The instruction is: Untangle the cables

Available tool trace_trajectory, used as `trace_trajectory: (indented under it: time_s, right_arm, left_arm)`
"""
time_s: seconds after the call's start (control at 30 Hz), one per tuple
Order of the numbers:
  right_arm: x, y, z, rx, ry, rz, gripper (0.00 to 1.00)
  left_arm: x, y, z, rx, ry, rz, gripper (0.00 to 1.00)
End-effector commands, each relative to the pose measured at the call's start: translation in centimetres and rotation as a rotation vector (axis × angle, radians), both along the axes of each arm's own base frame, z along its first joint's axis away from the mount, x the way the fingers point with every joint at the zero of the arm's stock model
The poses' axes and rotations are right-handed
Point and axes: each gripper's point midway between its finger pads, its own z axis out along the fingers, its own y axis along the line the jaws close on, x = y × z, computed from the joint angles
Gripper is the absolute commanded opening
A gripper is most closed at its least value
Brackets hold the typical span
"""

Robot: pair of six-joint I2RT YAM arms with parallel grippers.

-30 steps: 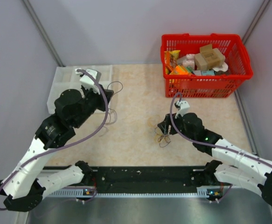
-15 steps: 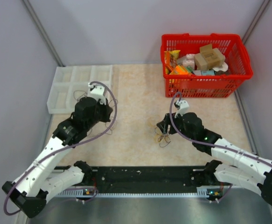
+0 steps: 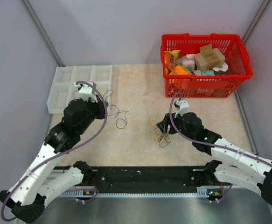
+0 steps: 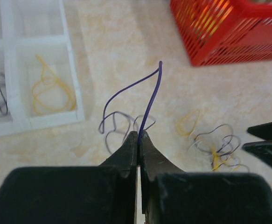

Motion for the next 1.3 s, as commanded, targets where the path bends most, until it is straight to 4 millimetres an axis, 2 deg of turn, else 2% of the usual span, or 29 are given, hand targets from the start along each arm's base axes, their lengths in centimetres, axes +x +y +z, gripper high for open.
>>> trace_trajectory:
  time_s: [0.0, 0.07, 0.17, 0.37, 0.47, 0.57, 0.9, 1.0, 1.13, 1.27]
  right_arm:
    - [0.7, 0.6, 2.5, 0.048, -0.054, -0.005, 0.62]
    - [0.8, 0.7, 2.9, 0.056, -0.060, -0.003, 0.62]
    - [0.8, 0.7, 3.0, 0.056, -0.059, -0.001, 0.62]
    - [0.7, 0.7, 2.5, 0.053, -0.046, -0.002, 0.62]
    - [0.6, 0.7, 2.4, 0.061, -0.041, -0.006, 0.62]
    - [0.5, 0.6, 2.4, 0.058, -0.040, -0.005, 0.62]
    - [0.5, -0.1, 2.1, 0.038, -0.049, -0.020, 0.63]
    - [0.6, 0.0, 2.3, 0.041, -0.048, -0.016, 0.63]
    - [0.7, 0.0, 2.4, 0.043, -0.048, -0.016, 0.63]
    - [0.6, -0.1, 2.2, 0.042, -0.042, -0.021, 0.63]
  left_arm:
    - [0.8, 1.7, -6.9, -0.014, 0.136, 0.167, 0.00]
    - [0.9, 2.0, -8.2, -0.035, 0.153, 0.188, 0.00]
    - [1.0, 1.1, -9.6, -0.045, 0.183, 0.153, 0.00]
    - [1.8, -0.6, -15.8, 0.012, 0.358, 0.130, 0.00]
    - [2.2, -2.1, -17.7, 0.003, 0.403, 0.088, 0.00]
    - [2.9, -2.1, -18.6, 0.035, 0.428, 0.105, 0.00]
    - [1.9, -2.1, -21.8, 0.141, 0.525, 0.044, 0.66]
    - [1.9, -2.9, -21.1, 0.112, 0.532, 0.019, 0.74]
    - [1.7, -3.9, -20.0, 0.012, 0.546, -0.006, 0.78]
    - [1.6, -2.7, -19.7, -0.088, 0.575, 0.044, 0.82]
